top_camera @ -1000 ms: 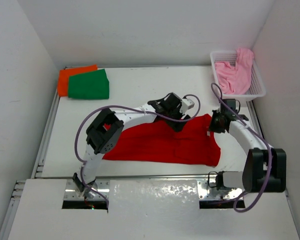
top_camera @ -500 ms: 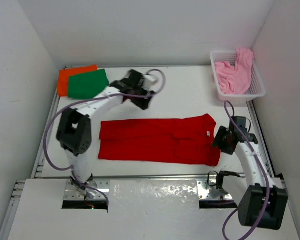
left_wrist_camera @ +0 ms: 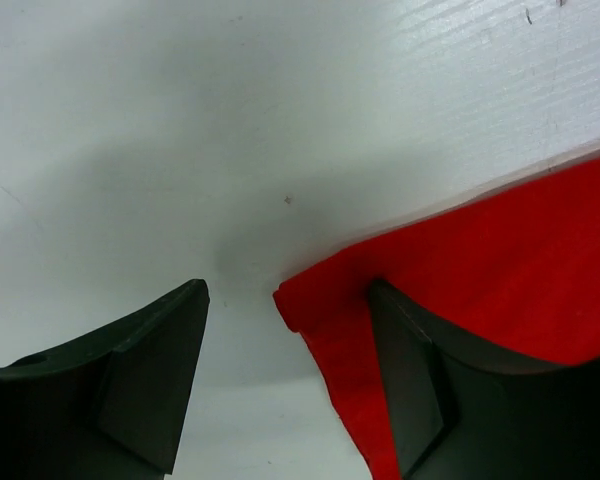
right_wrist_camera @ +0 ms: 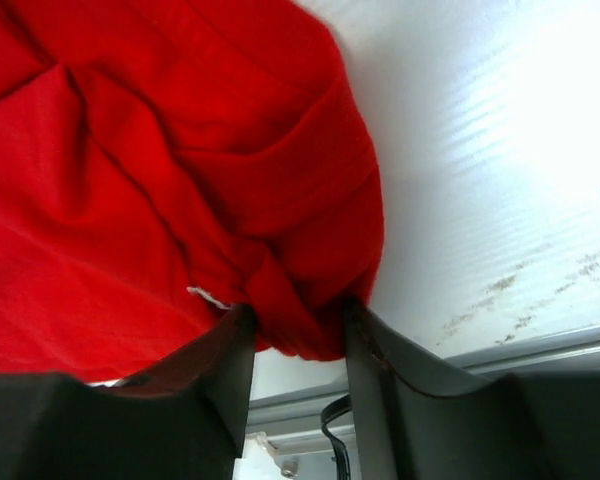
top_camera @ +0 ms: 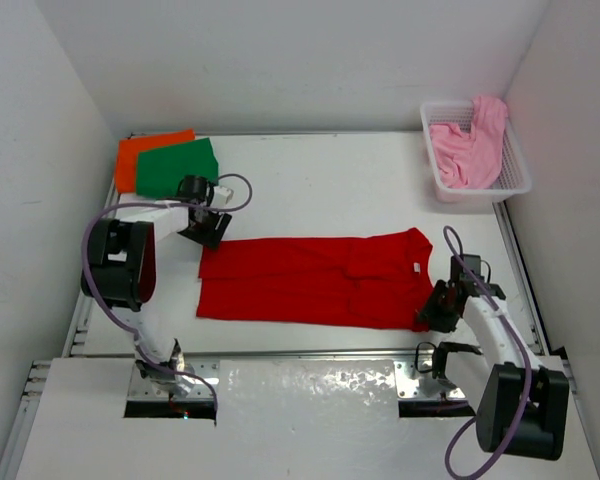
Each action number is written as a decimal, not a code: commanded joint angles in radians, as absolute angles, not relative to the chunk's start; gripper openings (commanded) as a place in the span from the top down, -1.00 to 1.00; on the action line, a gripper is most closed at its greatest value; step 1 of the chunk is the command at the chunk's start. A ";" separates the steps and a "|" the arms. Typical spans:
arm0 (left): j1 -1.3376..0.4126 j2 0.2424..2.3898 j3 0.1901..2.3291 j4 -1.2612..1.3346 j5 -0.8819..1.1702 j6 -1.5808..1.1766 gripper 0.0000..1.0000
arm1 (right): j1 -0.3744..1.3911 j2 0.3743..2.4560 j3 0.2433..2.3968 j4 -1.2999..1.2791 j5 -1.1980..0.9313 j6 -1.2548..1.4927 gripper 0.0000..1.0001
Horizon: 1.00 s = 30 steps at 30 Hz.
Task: Fold and stack the t-shirts
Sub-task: Rotate the tshirt 90 degrees
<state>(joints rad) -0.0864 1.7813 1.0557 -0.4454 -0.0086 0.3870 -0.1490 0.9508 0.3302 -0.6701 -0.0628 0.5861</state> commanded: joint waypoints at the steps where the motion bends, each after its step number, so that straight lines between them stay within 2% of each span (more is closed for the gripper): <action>1: -0.083 1.778 0.996 -0.304 -0.055 0.423 -0.22 | -0.150 1.018 0.273 -0.516 -0.075 0.626 0.38; 2: -0.081 1.778 0.985 -0.307 -0.052 0.429 -0.22 | -0.150 1.035 0.275 -0.502 -0.075 0.626 0.38; 4: -0.078 1.772 0.933 -0.311 -0.057 0.462 -0.12 | -0.150 1.095 0.290 -0.473 -0.078 0.621 0.56; 8: -0.066 1.717 0.807 -0.301 -0.092 0.511 -0.08 | -0.149 1.216 0.371 -0.407 -0.054 0.586 0.67; 13: -0.063 1.635 0.654 -0.325 -0.137 0.572 -0.08 | -0.114 1.444 0.567 -0.367 -0.064 0.528 0.67; 18: -0.063 1.507 0.548 -0.403 -0.124 0.644 -0.08 | 0.023 1.676 0.825 -0.396 -0.015 0.486 0.65; 30: -0.058 1.370 0.525 -0.572 -0.095 0.673 -0.17 | 0.074 2.081 1.357 -0.480 0.020 0.482 0.66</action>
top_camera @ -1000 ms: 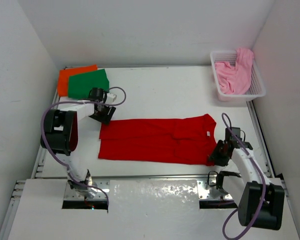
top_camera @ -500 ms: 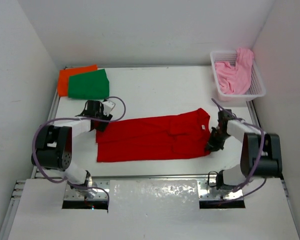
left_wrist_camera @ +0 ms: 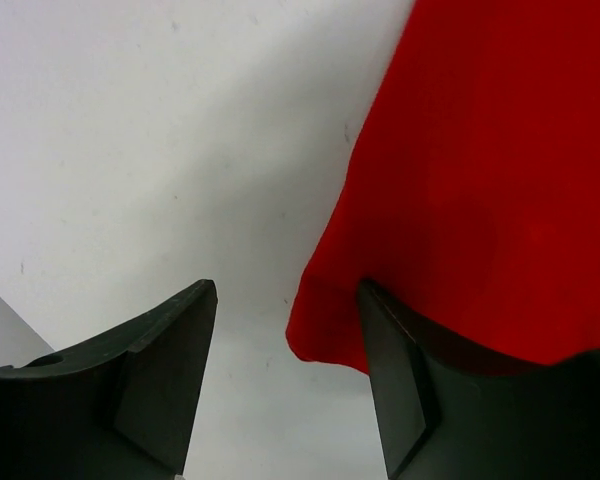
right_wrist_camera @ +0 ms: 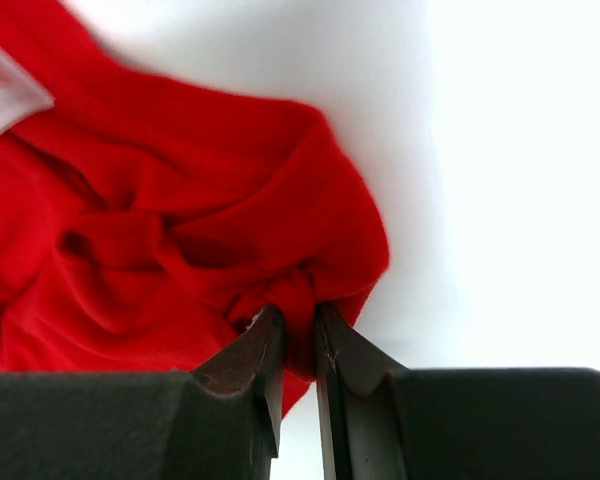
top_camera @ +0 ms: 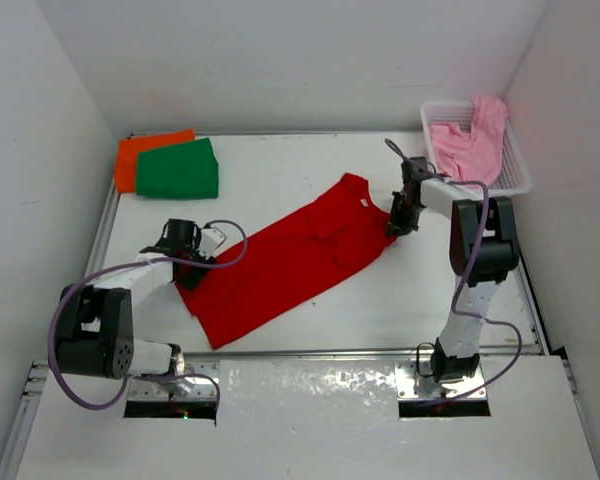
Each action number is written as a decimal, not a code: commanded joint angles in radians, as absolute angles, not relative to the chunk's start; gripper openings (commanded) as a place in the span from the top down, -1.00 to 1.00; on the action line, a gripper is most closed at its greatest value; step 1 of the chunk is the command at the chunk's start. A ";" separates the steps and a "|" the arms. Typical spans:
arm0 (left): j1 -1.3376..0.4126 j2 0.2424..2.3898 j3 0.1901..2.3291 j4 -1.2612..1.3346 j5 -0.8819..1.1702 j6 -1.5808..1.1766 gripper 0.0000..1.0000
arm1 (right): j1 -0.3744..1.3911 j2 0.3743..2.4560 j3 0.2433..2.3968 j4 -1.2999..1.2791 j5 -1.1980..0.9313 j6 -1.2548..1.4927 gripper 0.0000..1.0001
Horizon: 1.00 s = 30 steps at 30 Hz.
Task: Fold and stack the t-shirts
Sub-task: Rotate the tshirt 90 degrees
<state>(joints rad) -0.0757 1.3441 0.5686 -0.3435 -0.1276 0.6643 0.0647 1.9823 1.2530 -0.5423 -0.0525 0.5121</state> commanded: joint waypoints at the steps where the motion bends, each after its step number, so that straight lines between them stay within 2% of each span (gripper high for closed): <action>1: -0.058 1.370 0.529 -0.578 -0.098 0.670 -0.18 | 0.074 2.110 1.399 -0.483 0.023 0.474 0.65; 7: -0.058 1.370 0.620 -0.653 -0.008 0.655 -0.26 | 0.074 2.408 1.819 -0.540 0.005 0.451 0.61; 10: -0.060 1.374 0.659 -0.672 -0.008 0.644 -0.30 | 0.074 2.574 2.133 -0.575 -0.015 0.468 0.56; 12: -0.060 1.382 0.669 -0.684 -0.006 0.641 -0.32 | 0.074 2.656 2.212 -0.531 -0.023 0.482 0.45; 15: -0.058 1.399 0.678 -0.693 -0.009 0.631 -0.33 | 0.074 2.686 2.255 -0.404 -0.028 0.528 0.35; 17: -0.058 1.422 0.681 -0.690 -0.017 0.615 -0.34 | 0.074 2.694 2.266 -0.318 -0.049 0.563 0.19; 20: -0.058 1.453 0.693 -0.681 -0.025 0.601 -0.34 | 0.074 2.707 2.336 -0.258 -0.092 0.591 0.06; 24: -0.058 1.482 0.724 -0.667 -0.029 0.583 -0.35 | 0.075 2.651 2.332 -0.183 -0.101 0.597 -0.12; 27: -0.058 1.496 0.755 -0.667 -0.044 0.569 -0.37 | 0.078 2.588 2.322 -0.192 -0.091 0.571 -0.36; 28: -0.058 1.494 0.770 -0.672 -0.048 0.563 -0.39 | 0.078 2.571 2.304 -0.192 -0.091 0.563 -0.50; 29: -0.058 1.491 0.790 -0.676 -0.046 0.563 -0.65 | 0.078 2.535 2.293 -0.201 -0.081 0.549 -0.58; 30: -0.058 1.488 0.790 -0.680 -0.041 0.560 -0.66 | 0.078 2.514 2.286 -0.210 -0.077 0.545 -0.66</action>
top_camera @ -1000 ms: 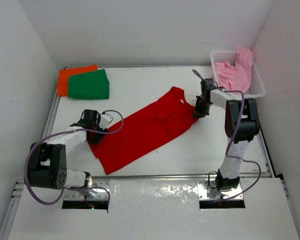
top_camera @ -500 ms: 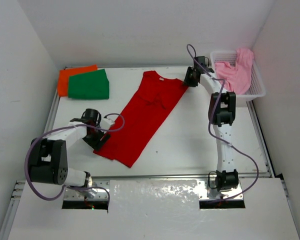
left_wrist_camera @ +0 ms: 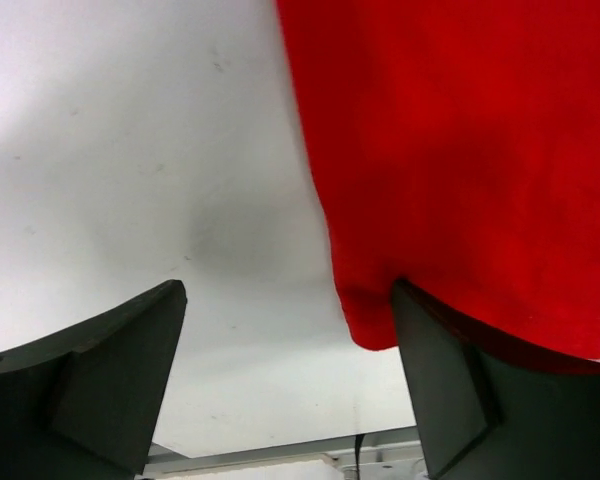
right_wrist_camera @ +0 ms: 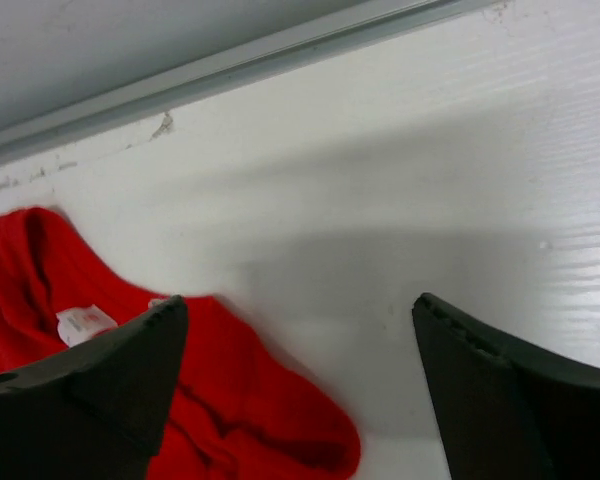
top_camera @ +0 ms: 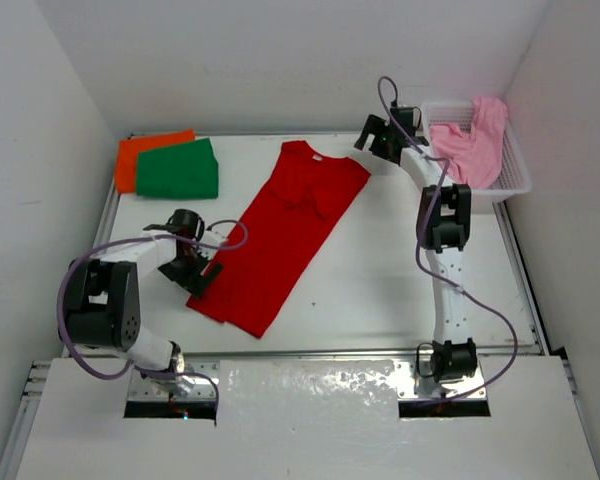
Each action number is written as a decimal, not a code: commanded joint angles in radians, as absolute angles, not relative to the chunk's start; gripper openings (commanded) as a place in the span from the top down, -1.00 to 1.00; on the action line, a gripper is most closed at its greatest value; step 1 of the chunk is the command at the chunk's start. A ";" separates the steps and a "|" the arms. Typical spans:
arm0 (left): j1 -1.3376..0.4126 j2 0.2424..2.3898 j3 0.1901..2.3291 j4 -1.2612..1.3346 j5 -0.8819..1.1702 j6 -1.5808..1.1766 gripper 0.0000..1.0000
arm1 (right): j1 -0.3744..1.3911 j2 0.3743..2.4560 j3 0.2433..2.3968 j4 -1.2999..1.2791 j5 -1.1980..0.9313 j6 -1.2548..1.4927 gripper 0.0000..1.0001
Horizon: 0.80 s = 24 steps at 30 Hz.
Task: Fold and stack the t-shirts
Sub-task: Rotate the tshirt 90 degrees
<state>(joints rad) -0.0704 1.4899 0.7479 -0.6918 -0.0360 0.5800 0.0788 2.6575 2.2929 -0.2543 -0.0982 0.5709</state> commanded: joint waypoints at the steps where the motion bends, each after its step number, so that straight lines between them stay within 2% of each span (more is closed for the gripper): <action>1: -0.058 1.477 0.808 -0.690 -0.037 0.554 -0.66 | 0.078 2.497 2.277 -0.222 -0.072 0.540 -0.89; 2: -0.058 1.470 0.819 -0.695 -0.032 0.552 -0.67 | 0.078 2.462 2.273 -0.262 -0.069 0.537 -0.97; 5: -0.058 1.433 0.851 -0.706 -0.018 0.532 -0.68 | 0.103 2.384 2.223 -0.387 -0.069 0.505 -0.97; 8: -0.057 1.388 0.879 -0.701 -0.026 0.499 -0.69 | 0.178 2.185 1.977 -0.489 -0.017 0.472 -0.98; 9: -0.058 1.378 0.891 -0.700 -0.034 0.477 -0.69 | 0.227 2.043 1.880 -0.486 0.012 0.500 -0.98; 10: -0.057 1.352 0.897 -0.693 -0.043 0.463 -0.69 | 0.253 1.963 1.645 -0.427 0.023 0.526 -0.98; 11: -0.057 1.336 0.902 -0.689 -0.055 0.450 -0.69 | 0.308 1.881 1.511 -0.378 0.023 0.557 -0.98; 12: -0.054 1.303 0.908 -0.675 -0.083 0.425 -0.69 | 0.336 1.727 1.270 -0.324 0.025 0.633 -0.98; 13: -0.052 1.284 0.910 -0.667 -0.101 0.410 -0.88 | 0.368 1.660 1.170 -0.242 0.025 0.679 -0.98; 16: -0.035 1.188 0.899 -0.612 -0.159 0.355 -0.99 | 0.576 1.484 0.834 -0.129 0.017 0.915 -0.98; 20: -0.031 1.132 0.884 -0.584 -0.183 0.334 -0.99 | 0.821 1.424 0.710 0.029 0.031 1.159 -0.97; 23: -0.031 1.100 0.882 -0.583 -0.187 0.341 -0.99 | 0.957 1.445 0.649 0.116 0.083 1.334 -0.84; 24: -0.029 1.088 0.882 -0.583 -0.187 0.341 -0.99 | 0.980 1.457 0.628 0.130 0.089 1.371 -0.72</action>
